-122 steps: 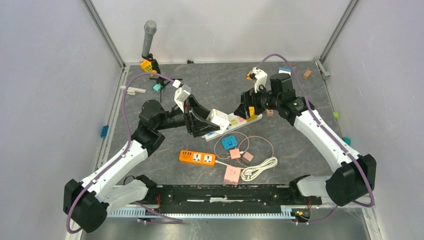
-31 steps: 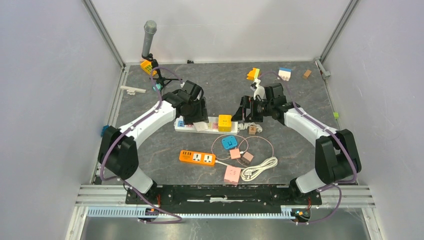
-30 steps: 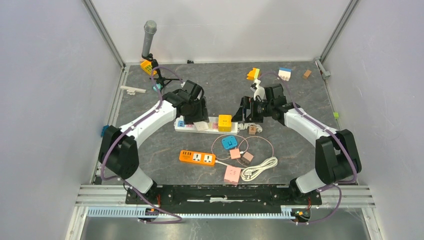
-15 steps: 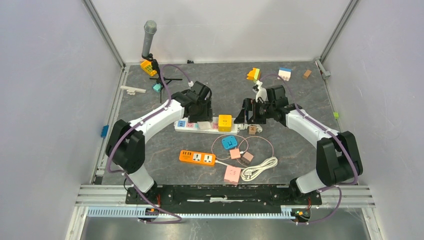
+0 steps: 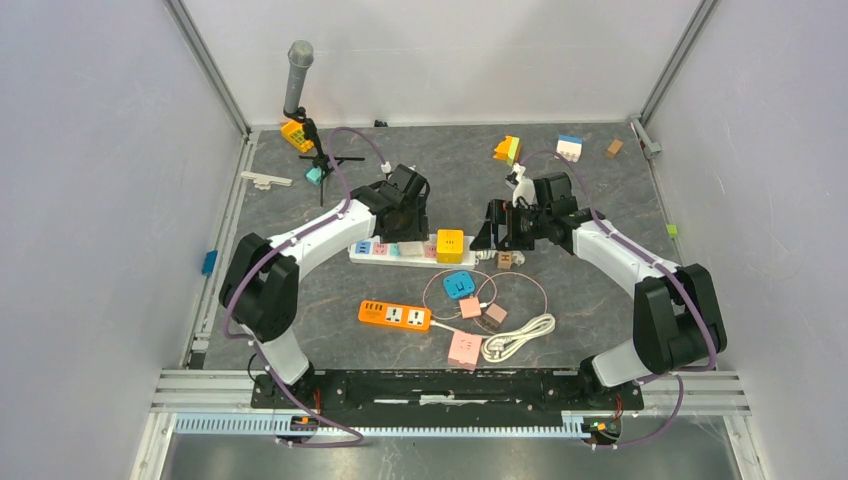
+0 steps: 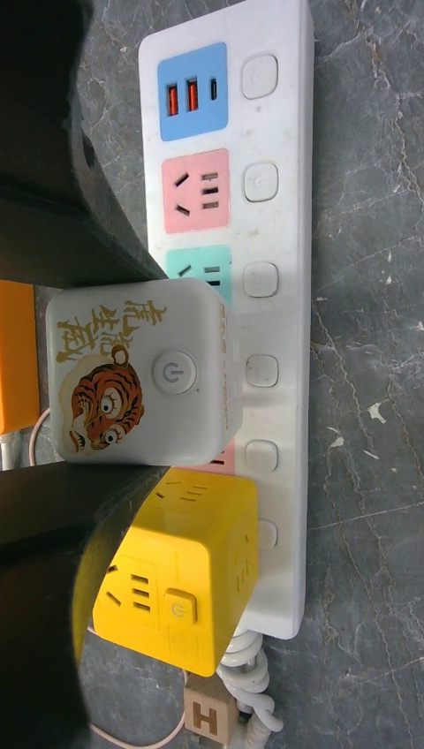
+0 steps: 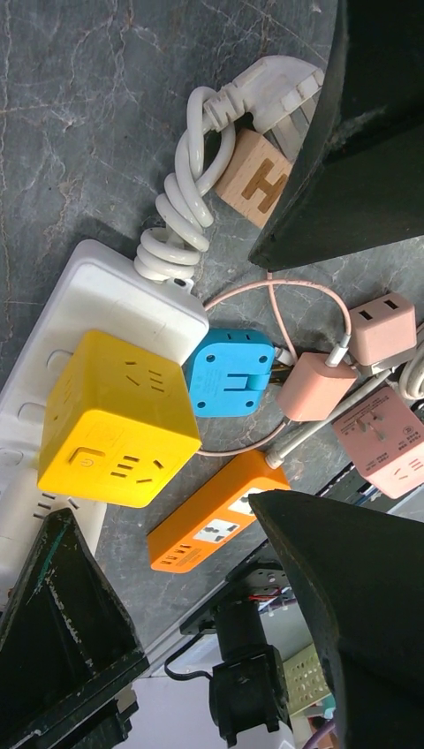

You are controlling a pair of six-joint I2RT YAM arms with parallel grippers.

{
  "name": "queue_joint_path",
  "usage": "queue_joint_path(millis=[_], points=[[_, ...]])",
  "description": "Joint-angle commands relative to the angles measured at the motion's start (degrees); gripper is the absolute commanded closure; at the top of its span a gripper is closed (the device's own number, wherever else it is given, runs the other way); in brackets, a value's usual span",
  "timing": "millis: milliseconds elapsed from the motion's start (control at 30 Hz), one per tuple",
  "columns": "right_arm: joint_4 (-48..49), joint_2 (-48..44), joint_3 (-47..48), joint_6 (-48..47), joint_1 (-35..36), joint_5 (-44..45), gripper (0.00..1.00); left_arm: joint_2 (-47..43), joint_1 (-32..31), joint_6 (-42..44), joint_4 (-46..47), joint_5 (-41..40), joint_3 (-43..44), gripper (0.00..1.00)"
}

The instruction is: Insert the plug

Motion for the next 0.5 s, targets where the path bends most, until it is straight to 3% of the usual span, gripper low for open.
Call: queue_joint_path(millis=[0, 467], points=[[0.29, -2.27, -0.17, -1.23, -0.37, 0.61, 0.02, 0.45, -0.5, -1.21, 2.97, -2.08, 1.02, 0.98], [-0.07, -2.63, -0.86, -1.95, -0.48, 0.88, 0.02, -0.63, -1.84, -2.98, 3.75, -7.06, -4.01, 0.98]])
